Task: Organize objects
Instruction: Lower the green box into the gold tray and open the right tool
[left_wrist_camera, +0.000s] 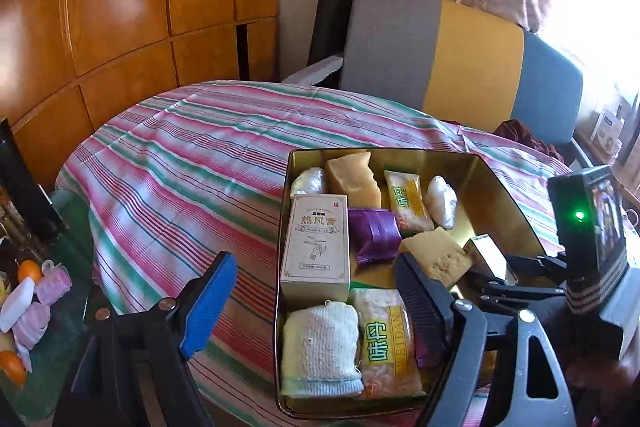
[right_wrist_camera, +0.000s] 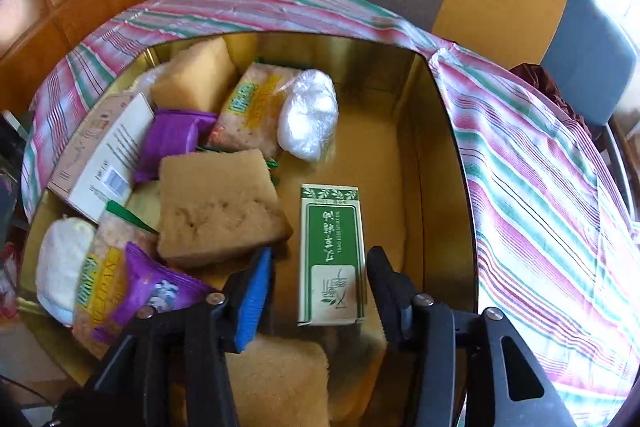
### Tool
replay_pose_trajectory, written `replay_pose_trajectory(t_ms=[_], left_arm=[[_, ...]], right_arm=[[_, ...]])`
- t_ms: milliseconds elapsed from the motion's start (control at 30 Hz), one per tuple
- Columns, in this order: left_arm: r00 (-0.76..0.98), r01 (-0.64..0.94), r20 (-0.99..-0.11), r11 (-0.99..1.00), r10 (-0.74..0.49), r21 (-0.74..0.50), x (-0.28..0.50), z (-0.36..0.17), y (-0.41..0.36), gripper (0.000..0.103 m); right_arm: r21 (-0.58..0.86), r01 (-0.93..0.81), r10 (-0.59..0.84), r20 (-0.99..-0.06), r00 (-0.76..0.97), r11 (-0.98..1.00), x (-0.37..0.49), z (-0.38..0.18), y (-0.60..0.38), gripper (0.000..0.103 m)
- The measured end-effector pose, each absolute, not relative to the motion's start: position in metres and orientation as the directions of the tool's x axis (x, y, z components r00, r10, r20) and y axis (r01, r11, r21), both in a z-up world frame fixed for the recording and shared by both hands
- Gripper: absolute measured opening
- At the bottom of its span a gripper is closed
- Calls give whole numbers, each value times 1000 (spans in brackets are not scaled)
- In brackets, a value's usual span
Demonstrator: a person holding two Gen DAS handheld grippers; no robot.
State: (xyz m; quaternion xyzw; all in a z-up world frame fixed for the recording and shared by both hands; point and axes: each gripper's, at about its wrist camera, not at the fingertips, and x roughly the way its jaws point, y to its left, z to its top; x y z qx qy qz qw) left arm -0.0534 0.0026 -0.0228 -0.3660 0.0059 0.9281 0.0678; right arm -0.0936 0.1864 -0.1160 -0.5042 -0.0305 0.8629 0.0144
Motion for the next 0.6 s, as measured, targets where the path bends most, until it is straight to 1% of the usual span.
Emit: replay_pose_trajectory(t_ms=[67, 133, 233, 267, 333, 400, 600], left_arm=[[-726, -123, -678, -992, 110, -30, -52, -22, 3, 82], [-722, -117, -683, -993, 106, -31, -52, -22, 2, 82], [-708, -109, -698, -993, 104, -37, -52, -25, 2, 82], [-703, -111, -704, -993, 105, -38, -51, -26, 3, 80], [-703, -107, -704, -994, 99, -33, -48, -27, 4, 76], [-704, -109, -704, -994, 97, -27, -44, -29, 6, 74], [-697, -125, -705, -990, 130, -59, -34, -26, 8, 74]], right_arm=[[-85, -13, 80, -849, -522, -996, -88, -110, 184, 60], [-97, -38, 102, -824, -558, -995, -81, -102, 182, 71], [-121, -93, 153, -777, -611, -988, -68, -88, 181, 81], [-125, -113, 168, -761, -626, -986, -65, -82, 180, 83], [-119, -146, 186, -733, -654, -982, -55, -71, 180, 93], [-109, -165, 192, -714, -673, -980, -48, -62, 182, 98], [-64, -192, 183, -687, -703, -979, -27, -41, 180, 100]])
